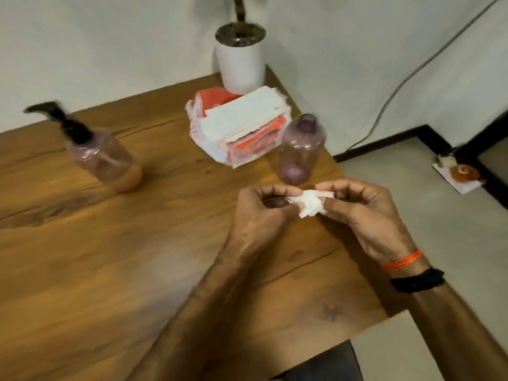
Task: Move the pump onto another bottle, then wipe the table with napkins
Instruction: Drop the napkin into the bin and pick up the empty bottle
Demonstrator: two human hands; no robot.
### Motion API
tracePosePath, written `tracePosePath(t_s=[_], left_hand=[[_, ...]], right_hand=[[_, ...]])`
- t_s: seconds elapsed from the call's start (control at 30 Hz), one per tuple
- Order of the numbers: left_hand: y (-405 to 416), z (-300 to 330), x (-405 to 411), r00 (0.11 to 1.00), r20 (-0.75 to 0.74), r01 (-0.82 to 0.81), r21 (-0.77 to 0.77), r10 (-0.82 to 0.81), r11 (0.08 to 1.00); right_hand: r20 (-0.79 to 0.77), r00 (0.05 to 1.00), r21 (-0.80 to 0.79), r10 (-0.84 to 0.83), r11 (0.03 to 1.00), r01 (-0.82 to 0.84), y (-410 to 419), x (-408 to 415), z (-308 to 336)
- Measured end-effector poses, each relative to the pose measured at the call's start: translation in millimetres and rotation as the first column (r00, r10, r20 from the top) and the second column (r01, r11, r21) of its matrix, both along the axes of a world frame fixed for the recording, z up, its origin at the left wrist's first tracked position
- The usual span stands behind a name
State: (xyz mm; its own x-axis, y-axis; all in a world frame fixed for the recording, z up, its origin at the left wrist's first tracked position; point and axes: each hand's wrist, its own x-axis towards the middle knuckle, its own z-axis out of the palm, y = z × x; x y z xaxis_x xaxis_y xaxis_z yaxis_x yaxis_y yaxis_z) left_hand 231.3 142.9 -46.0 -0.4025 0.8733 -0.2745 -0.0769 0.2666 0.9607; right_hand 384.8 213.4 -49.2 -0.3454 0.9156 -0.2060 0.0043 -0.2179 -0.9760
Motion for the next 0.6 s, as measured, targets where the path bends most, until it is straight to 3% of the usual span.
tracePosePath(t_s=[0.13,0.23,0.33,0.6], left_hand=[[41.3,13.0,44.4,0.986,-0.161,0.049,-0.006,-0.049,0.999],[75.4,15.3,83.8,0.985,-0.171,0.007,-0.024,-0.011,1.0],[101.6,10.9,117.2,0.98,-0.196,0.032,-0.048,-0.04,0.998],[175.1,-48.2,190.5,0.925,-0.285,0.156,-0.317,-0.251,0.936]], right_hand=[[-0.006,0.979,-0.053,-0.204,0.978,0.203,17.6,30.4,5.4],[0.05,0.945,-0.071,-0.324,0.942,0.327,33.3,61.6,5.0],[0.065,0.927,-0.072,-0.369,0.925,0.373,47.9,90.5,-2.7],[0.237,0.899,-0.152,-0.369,0.899,0.41,95.8,163.3,-62.6]])
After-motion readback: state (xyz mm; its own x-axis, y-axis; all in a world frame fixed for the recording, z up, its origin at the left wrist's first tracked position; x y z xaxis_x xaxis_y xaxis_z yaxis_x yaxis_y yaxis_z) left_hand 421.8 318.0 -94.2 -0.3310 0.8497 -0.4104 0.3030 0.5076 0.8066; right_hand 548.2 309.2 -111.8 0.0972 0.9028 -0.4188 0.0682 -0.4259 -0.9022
